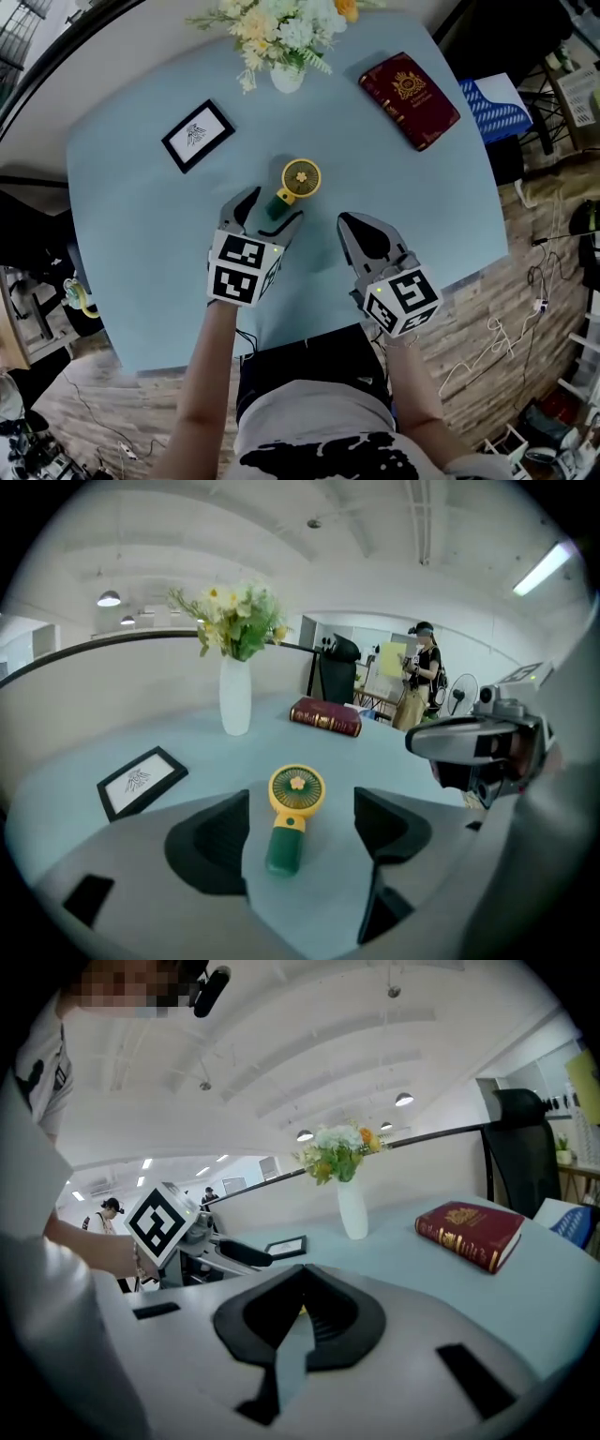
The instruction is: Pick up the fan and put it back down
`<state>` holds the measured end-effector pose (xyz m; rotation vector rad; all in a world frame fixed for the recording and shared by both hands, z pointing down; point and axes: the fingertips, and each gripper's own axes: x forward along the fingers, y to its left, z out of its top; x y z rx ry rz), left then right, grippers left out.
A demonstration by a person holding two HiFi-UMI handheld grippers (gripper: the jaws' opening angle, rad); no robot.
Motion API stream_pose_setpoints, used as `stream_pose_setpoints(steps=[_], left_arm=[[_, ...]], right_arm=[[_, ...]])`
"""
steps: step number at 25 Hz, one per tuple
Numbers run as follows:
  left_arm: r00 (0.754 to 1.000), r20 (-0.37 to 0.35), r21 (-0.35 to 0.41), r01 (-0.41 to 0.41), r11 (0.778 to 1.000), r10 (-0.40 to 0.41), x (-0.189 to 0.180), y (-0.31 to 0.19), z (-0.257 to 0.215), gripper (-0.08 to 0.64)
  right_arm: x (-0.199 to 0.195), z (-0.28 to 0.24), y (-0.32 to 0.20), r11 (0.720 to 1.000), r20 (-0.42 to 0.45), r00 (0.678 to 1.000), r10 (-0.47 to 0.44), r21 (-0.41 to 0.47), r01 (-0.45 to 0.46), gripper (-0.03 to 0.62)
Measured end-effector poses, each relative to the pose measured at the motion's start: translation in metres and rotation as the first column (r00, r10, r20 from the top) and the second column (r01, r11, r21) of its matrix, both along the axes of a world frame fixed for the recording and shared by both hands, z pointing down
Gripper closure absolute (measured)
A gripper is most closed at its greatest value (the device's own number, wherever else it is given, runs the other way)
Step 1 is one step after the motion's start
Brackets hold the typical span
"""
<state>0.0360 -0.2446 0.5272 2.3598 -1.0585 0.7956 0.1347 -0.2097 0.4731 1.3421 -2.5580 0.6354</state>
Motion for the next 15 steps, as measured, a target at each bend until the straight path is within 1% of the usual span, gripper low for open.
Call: stream_pose_setpoints(steps=[6, 11, 13, 15], left_arm=[[0.992, -0.124, 0.077, 0.040, 0.996, -0.030, -0.006, 0.004, -0.063, 0.217], [0.975, -0.215, 0.141, 0.083, 0.987, -0.052, -0.016, -0.001, -0.114, 0.248], [0.971, -0.233, 0.177, 0.093, 0.980, -0.050, -0.020, -0.002, -0.133, 0.263], [0.971, -0.236, 0.215, 0.091, 0.972, -0.038, -0.022, -0.002, -0.150, 0.273]], right_arm=[[-0.010, -0.049, -0.006, 0.995, -0.014, 0.999, -0.041, 0.095, 0.042, 0.589], [-0.019, -0.086, -0.004, 0.986, -0.024, 0.997, -0.076, 0.147, 0.078, 0.588], [-0.026, -0.101, -0.003, 0.979, -0.034, 0.994, -0.100, 0.178, 0.104, 0.589], [-0.032, -0.116, -0.004, 0.969, -0.054, 0.992, -0.117, 0.210, 0.126, 0.588]])
